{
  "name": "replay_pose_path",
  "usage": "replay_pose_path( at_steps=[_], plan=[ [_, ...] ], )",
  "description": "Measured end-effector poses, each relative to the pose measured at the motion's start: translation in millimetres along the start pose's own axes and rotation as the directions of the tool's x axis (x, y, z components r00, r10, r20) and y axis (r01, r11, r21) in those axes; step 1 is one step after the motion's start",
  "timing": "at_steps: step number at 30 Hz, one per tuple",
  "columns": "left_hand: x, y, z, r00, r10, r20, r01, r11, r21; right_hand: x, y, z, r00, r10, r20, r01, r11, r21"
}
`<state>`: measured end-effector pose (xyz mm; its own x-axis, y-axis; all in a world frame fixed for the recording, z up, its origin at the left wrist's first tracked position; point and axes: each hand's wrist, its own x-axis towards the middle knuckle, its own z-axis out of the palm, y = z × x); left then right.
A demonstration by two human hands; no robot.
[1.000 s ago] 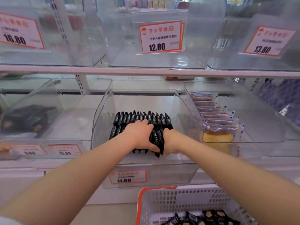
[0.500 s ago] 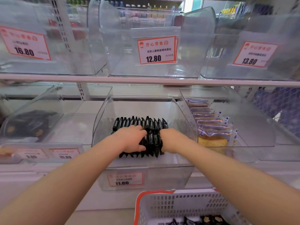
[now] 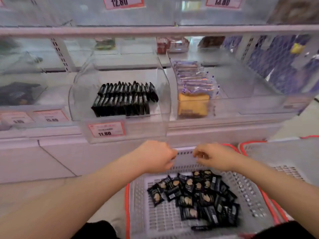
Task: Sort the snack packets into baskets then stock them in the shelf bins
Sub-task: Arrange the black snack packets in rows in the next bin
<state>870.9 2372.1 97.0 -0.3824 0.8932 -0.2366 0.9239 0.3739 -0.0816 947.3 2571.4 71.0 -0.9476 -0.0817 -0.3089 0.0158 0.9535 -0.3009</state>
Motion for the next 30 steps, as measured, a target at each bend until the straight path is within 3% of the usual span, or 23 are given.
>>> replay_pose_path(
  at_steps=[2, 6, 16, 20, 23, 30],
  plan=[
    [16, 18, 38, 0.991, 0.008, 0.132, -0.009, 1.000, 0.008, -2, 27, 25, 0.989, 0.034, 0.141, -0.022, 0.996, -0.083],
    [51, 49, 112, 0.956, -0.019, 0.293, 0.062, 0.988, -0.140, 0, 79, 66, 0.934, 0.085, 0.347, -0.020, 0.982, -0.187],
    [127, 106, 223, 0.890, 0.010, 0.455, 0.144, 0.942, -0.303, 3, 171, 187, 0.885, 0.062, 0.462, -0.004, 0.992, -0.126],
    [128, 121, 268, 0.855, -0.045, 0.517, 0.255, 0.904, -0.343, 17, 177, 238, 0.921, 0.032, 0.389, 0.010, 0.994, -0.106],
    [126, 126, 294, 0.855, -0.113, 0.505, 0.306, 0.898, -0.316, 35, 175, 269, 0.956, 0.145, 0.256, -0.118, 0.986, -0.119],
    [142, 119, 330, 0.854, -0.145, 0.500, 0.356, 0.864, -0.357, 50, 180, 295, 0.952, 0.178, 0.249, -0.140, 0.976, -0.164]
  ],
)
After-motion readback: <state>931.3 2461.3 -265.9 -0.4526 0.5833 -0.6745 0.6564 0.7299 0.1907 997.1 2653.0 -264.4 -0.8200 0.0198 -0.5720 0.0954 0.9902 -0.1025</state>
